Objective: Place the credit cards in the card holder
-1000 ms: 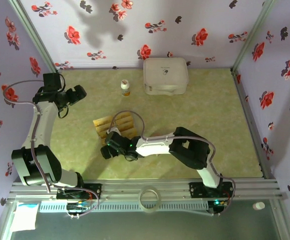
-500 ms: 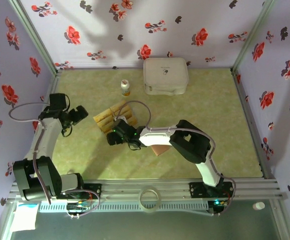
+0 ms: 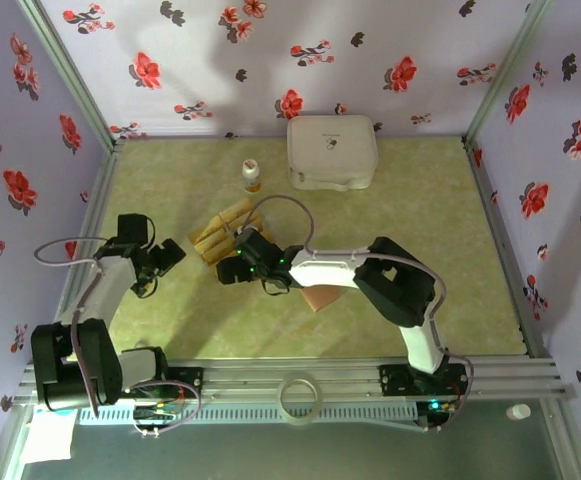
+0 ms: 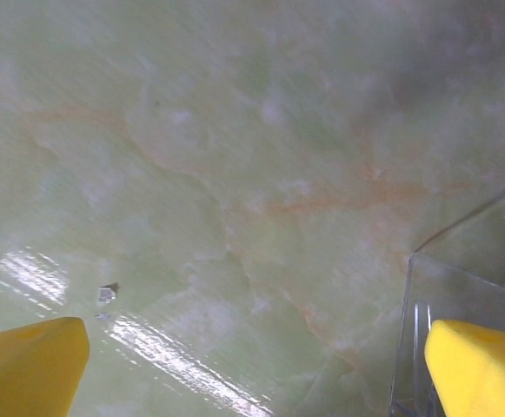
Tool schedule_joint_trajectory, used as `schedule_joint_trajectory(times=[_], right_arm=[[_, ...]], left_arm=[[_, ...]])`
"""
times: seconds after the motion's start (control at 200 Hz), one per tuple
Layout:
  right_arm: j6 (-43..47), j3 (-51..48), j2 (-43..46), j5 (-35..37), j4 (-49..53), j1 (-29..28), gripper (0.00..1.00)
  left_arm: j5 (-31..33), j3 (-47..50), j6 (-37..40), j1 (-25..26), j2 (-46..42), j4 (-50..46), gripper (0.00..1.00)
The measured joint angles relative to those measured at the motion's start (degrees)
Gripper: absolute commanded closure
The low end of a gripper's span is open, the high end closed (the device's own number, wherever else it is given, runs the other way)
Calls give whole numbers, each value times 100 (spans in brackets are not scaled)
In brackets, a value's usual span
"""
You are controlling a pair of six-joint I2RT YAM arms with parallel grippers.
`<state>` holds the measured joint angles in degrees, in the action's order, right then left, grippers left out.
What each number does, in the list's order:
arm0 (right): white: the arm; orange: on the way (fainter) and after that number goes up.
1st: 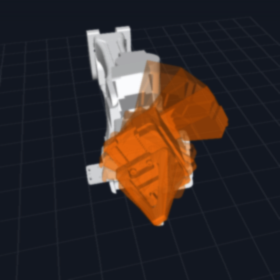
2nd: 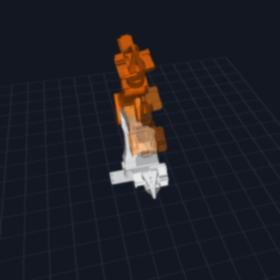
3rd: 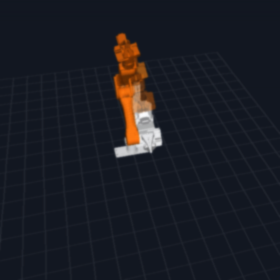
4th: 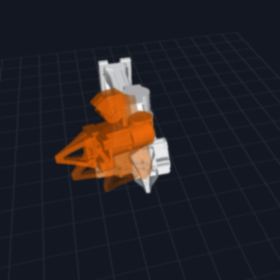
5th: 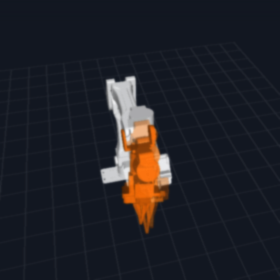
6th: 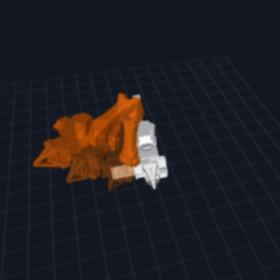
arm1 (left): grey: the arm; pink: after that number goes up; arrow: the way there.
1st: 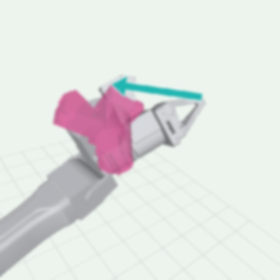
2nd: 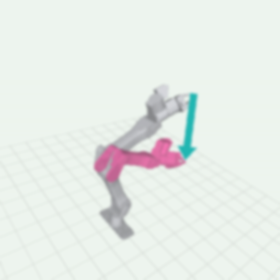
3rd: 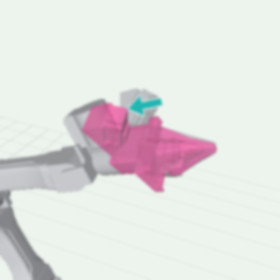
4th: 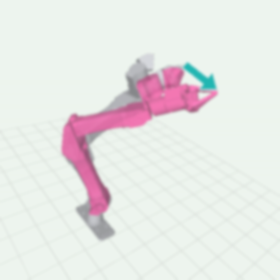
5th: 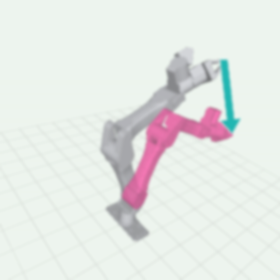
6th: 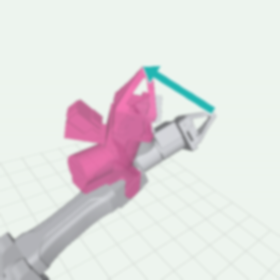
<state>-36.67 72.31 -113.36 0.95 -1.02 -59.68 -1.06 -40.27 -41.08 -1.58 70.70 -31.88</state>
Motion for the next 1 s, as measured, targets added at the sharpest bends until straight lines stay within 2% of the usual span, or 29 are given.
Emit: schedule_joint_trajectory(times=[0.285, 0.585, 0.775, 0.995], right_arm=[[11, -415, 1255, -101, 212, 654, 13], [17, -1484, 2374, -50, 579, 1541, 12], [13, -2044, 2986, 81, 780, 2013, 12], [7, -2199, 3075, 79, 868, 2481, 12]], left_arm=[[46, -7, -85, 332, 645, 437, 0], [26, -44, -35, 485, 1180, 964, 0], [44, -319, 79, 507, 1471, 807, 0], [31, -890, 258, 509, 2002, 280, 0]])
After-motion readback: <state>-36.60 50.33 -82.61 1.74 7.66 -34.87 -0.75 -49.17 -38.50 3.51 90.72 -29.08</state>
